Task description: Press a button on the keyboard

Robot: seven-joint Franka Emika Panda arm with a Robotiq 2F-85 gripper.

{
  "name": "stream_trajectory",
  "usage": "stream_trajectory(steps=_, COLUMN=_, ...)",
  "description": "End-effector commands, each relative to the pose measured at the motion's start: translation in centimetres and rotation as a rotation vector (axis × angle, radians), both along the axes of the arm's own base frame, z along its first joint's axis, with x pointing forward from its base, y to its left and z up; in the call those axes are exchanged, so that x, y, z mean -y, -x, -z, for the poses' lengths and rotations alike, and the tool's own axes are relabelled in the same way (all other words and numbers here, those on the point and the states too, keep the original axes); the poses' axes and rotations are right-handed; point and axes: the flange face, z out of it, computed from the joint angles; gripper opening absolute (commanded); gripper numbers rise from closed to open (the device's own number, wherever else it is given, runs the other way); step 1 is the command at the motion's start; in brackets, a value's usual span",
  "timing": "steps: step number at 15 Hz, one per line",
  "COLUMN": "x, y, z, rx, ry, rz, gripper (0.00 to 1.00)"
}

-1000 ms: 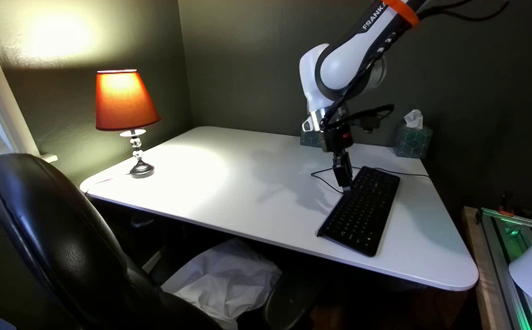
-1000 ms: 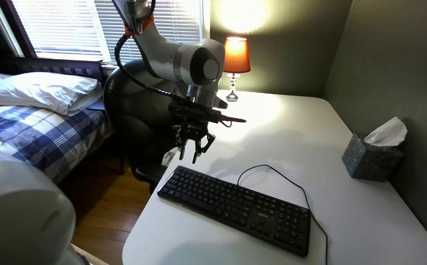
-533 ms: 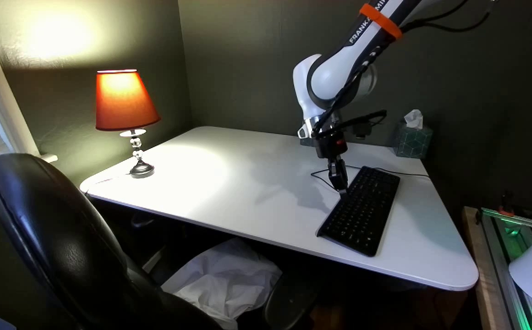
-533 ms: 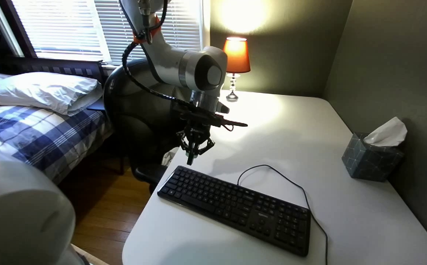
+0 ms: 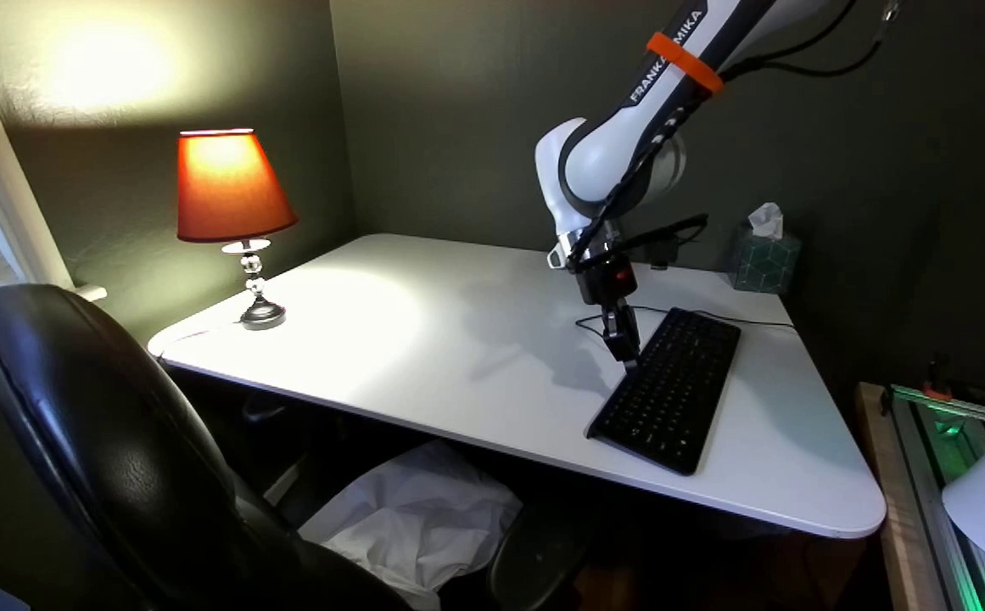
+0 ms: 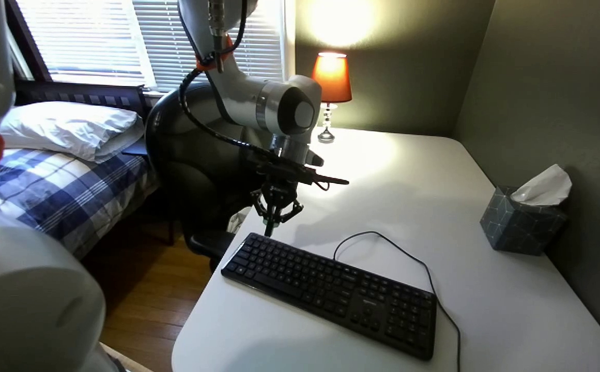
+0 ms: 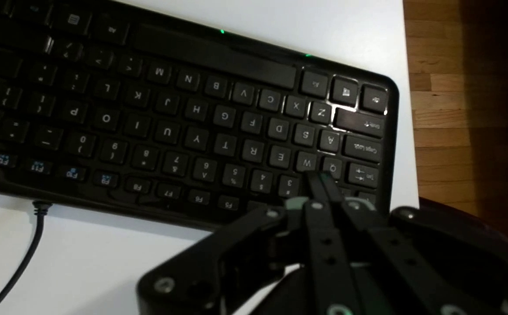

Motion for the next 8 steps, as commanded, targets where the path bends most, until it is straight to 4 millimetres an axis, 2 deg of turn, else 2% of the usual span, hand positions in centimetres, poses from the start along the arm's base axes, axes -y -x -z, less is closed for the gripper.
stream_trajectory(steps=1, x=-0.1, y=-0.6, z=1.3, rx=-0.023, ry=0.01, rz=0.004, gripper=0.0)
stream_trajectory(steps=8, x=0.0, y=-1.1, z=2.6, rx=-0.04, ry=0.015, rz=0.018, gripper=0.0)
